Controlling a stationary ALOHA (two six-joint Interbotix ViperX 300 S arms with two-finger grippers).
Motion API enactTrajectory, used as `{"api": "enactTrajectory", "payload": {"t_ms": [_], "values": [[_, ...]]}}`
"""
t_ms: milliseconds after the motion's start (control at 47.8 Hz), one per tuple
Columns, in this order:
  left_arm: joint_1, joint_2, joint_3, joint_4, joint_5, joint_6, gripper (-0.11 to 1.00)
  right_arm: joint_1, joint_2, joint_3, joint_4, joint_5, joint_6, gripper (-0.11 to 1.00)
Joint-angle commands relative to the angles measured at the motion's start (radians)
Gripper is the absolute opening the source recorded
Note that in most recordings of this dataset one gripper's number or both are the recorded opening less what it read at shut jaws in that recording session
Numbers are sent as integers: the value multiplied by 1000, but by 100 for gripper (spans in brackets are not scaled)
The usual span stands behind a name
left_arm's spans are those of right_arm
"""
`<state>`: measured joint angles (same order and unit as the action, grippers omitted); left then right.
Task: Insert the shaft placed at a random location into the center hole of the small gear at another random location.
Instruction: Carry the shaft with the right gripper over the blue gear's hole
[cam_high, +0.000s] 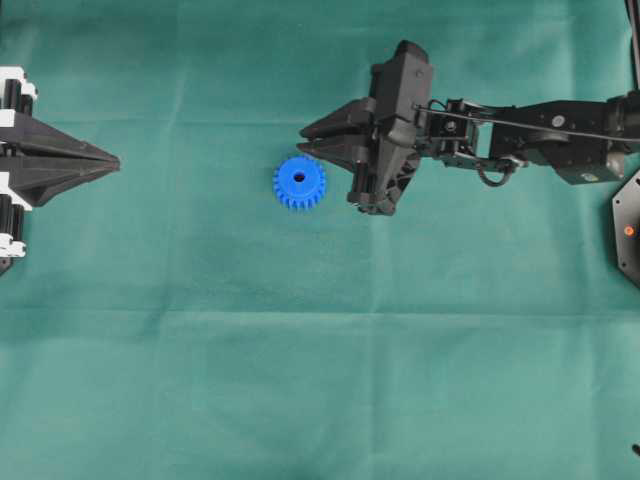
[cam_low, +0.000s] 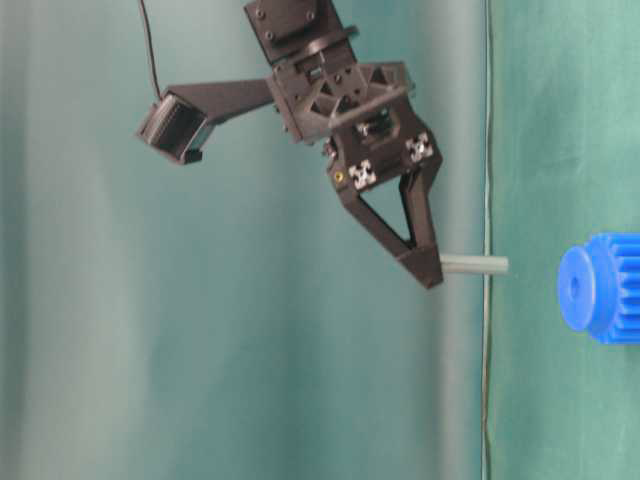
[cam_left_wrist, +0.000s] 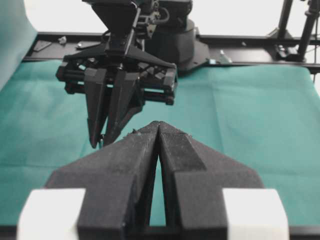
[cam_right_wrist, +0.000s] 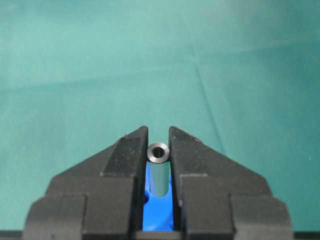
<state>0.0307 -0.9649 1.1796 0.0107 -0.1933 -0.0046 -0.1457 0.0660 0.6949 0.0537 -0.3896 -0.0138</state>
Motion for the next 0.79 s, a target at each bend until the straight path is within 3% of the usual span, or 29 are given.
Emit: {"api": "enactTrajectory", "payload": {"t_ms": [0, 774], "values": [[3, 8, -17, 3, -5, 2, 0, 8, -6, -35, 2, -2, 6, 13], [8, 8, -17, 3, 2, 5, 0, 18, 38, -60, 6, -2, 8, 13]]}}
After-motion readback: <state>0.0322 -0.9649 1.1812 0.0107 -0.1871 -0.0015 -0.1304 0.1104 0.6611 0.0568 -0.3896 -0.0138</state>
